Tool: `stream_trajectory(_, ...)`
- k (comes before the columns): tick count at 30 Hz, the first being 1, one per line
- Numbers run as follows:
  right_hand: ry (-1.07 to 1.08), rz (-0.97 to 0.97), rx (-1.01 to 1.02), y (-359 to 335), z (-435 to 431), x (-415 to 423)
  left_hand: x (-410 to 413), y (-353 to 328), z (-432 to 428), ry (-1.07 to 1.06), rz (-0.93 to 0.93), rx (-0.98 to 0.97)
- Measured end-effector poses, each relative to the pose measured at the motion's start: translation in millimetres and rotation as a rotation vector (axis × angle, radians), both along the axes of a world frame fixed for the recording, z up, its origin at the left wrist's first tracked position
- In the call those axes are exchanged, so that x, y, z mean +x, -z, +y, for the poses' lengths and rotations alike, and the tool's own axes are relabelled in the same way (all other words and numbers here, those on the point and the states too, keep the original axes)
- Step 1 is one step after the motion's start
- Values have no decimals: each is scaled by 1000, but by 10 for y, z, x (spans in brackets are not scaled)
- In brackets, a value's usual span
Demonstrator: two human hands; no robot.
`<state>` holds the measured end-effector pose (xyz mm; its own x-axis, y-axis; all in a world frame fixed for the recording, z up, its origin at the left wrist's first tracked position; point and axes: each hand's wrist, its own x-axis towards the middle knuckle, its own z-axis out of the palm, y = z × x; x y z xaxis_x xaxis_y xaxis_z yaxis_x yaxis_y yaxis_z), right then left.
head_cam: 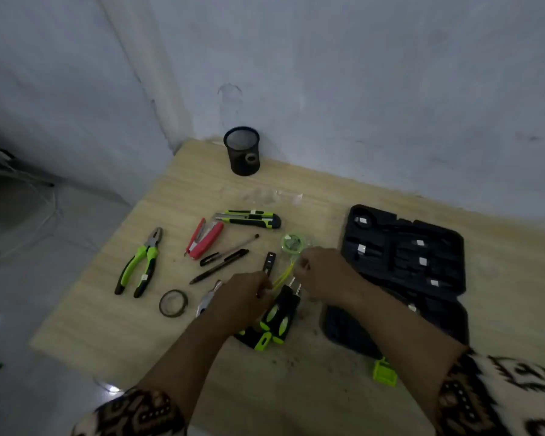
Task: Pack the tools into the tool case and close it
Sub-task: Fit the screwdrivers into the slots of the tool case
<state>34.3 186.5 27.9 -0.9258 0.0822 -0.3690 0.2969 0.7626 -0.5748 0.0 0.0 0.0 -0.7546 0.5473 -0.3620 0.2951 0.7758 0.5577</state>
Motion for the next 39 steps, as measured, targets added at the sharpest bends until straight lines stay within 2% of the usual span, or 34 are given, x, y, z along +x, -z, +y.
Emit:
stream_trajectory(4, -83, -171, 51, 202, -138, 140, 80, 135, 55, 77, -74, -157)
stream_trajectory(7, -99, -254, 29, 274, -249, 248, 116, 189, 95, 108, -56, -258)
stream_trajectory(14, -25, -256, 18, 347, -425, 378, 134, 165, 160, 160, 57, -373)
stream_trajectory(17, -15, -270, 10, 324, -445, 439, 158, 152, 165, 145, 65, -364)
stream_trajectory(22, 145, -115, -111, 170, -329, 558, 186, -128, 78, -49, 18, -200)
stream_trajectory(24, 271, -59, -189, 111, -222, 583, 205, -245, 26, -154, -38, -22)
stream_trajectory(26, 493, -73, -421, 32, -116, 570, 249, -372, 16, -184, 6, 124)
stream_trajectory(29, 761, -109, -848, -206, 10, 571, 361, -573, 65, -116, 128, 276)
stream_trajectory(31, 798, -6, -1023, -394, 62, 601, 427, -722, 120, -56, 174, 381)
stream_trajectory(34, 776, 186, -1166, -653, 144, 731, 474, -966, 230, 16, 216, 534)
stream_trajectory(39, 740, 357, -1293, -1014, 282, 938, 468, -1296, 430, 67, 247, 701)
